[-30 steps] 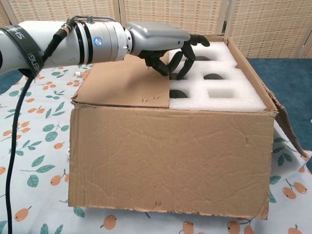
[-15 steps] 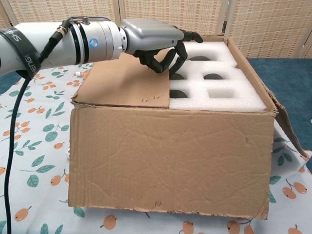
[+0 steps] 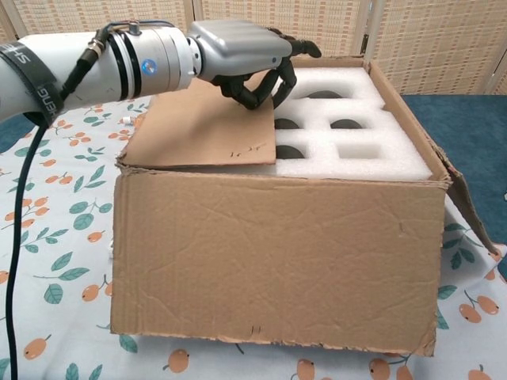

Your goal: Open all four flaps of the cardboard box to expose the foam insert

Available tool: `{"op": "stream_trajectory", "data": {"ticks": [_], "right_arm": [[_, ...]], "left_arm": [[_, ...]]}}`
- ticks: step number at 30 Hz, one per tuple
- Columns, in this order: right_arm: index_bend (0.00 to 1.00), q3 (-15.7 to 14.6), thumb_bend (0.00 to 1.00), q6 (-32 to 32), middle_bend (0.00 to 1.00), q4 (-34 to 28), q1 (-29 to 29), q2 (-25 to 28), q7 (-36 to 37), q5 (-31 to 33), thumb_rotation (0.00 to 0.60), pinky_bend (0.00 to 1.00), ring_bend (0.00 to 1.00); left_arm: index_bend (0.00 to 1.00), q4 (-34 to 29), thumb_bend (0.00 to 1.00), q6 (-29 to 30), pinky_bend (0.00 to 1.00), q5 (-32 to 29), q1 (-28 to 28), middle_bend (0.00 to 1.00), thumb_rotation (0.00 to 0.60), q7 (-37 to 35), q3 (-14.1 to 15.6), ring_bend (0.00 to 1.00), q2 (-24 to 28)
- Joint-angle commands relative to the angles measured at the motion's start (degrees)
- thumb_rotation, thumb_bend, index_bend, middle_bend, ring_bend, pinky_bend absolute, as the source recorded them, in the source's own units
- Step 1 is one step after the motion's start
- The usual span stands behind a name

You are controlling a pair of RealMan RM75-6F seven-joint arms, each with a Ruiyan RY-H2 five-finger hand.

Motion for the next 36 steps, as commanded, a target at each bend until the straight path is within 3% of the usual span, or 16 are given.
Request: {"op": "stream_trajectory", "data": {"ticks": [1, 20, 36], "right_arm": [[0.37, -0.01, 0.47, 0.11, 0.00, -0.11, -0.11, 0.06, 0.08, -0.05, 0.252, 0.00, 0.00], [0.37, -0.39, 0.47, 0.49, 0.00, -1.11, -0.41, 0.05, -1.10, -0.99, 0.251, 0.00, 0.00], [0.37, -0.86, 0.47, -0.30, 0.00, -2.35, -0.07, -0.26, -3.68, -1.45, 0.252, 0.00, 0.00]], "left_arm": [[0.67, -0.18, 1.00, 0.61, 0.00, -0.62, -0.36, 0.01, 0.600, 1.40, -0.50, 0.00, -0.01], [0.66, -4.68, 1.00, 5.44, 0.00, -5.54, 0.44, 0.03, 0.600, 10.51, -2.24, 0.00, 4.16], [0.64, -5.98, 1.00, 7.55, 0.00, -7.06, 1.49, 0.04, 0.600, 10.42, -3.74, 0.00, 9.61]]}}
